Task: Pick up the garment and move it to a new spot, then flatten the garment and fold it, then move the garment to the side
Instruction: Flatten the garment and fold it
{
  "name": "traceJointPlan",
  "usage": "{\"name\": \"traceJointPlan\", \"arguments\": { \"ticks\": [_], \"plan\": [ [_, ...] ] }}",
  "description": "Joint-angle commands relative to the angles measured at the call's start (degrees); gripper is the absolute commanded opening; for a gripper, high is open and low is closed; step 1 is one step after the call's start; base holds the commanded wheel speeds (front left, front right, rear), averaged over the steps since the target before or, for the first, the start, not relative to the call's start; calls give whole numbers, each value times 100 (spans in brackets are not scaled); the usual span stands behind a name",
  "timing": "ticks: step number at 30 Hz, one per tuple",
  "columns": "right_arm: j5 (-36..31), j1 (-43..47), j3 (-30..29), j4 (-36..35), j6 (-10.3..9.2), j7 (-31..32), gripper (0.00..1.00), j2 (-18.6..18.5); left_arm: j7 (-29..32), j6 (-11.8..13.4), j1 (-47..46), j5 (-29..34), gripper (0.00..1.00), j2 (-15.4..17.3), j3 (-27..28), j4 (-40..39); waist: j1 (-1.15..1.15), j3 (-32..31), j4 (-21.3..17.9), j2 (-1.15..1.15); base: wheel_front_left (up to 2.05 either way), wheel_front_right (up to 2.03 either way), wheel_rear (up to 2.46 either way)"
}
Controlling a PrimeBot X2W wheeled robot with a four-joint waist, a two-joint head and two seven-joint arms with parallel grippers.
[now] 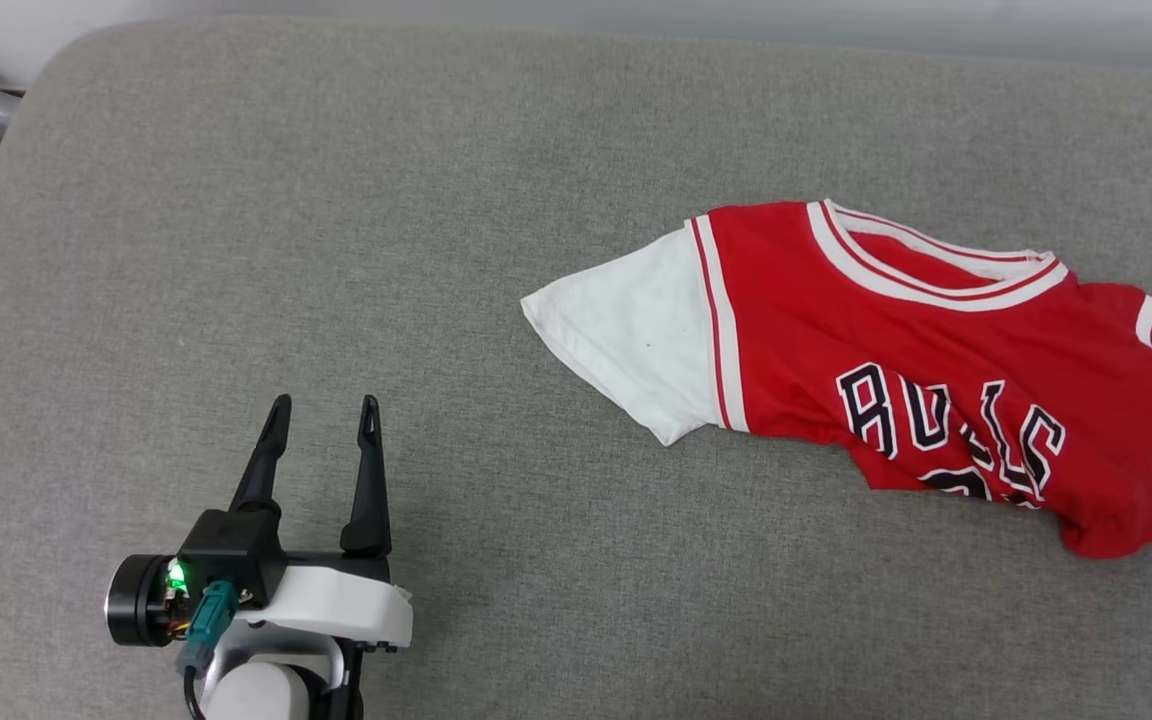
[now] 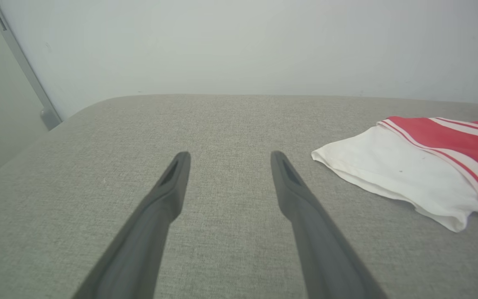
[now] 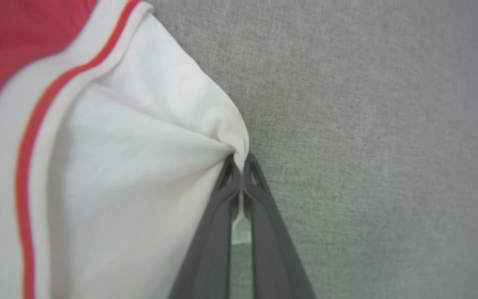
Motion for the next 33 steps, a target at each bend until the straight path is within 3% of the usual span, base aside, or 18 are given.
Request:
{"name": "traceJointPlan", "arguments": {
  "ticks": [1, 2, 8, 13, 18, 25, 29, 33],
  "plan": [
    [-53, -12, 4, 98, -2, -123, 82, 148, -15, -13, -32, 22, 100, 4, 46, 23, 0, -57, -12, 0, 0, 0, 0],
    [-66, -55, -79, 159, -2, -330, 100, 174, -15, -20, -22, 62, 100, 4, 77, 36, 0, -110, -30, 0, 0, 0, 0],
    [-445, -114, -343, 203, -5, -1474, 100, 113, -15, -157, -88, 158, 100, 97, 293, 93, 0, -483, -229, 0, 0, 0, 0],
    [-837, 20, -740, -238, -5, -2416, 100, 400, -15, -341, -472, 151, 100, 259, 468, 153, 0, -632, -444, 0, 0, 0, 0],
    [-1312, 343, -1361, -1060, -5, -3105, 100, 953, -15, -580, -1307, 177, 100, 509, 404, 416, 0, -640, -572, 0, 0, 0, 0],
    [-1931, 1122, -2189, -2653, -4, -3512, 100, 2065, 84, -813, -2729, 73, 100, 903, 12, 1125, 0, -538, -765, 0, 0, 0, 0],
    [-2161, 1656, -2342, -3503, -5, -3593, 100, 2686, 648, -852, -3530, -249, 100, 1119, -433, 1661, 0, -418, -883, 0, 0, 0, 0],
    [-2379, 2111, -2248, -4052, -5, -3604, 100, 3057, 1524, -861, -4297, -933, 100, 1509, -1374, 2075, 0, -253, -992, 0, 0, 0, 0]
  ]
}}
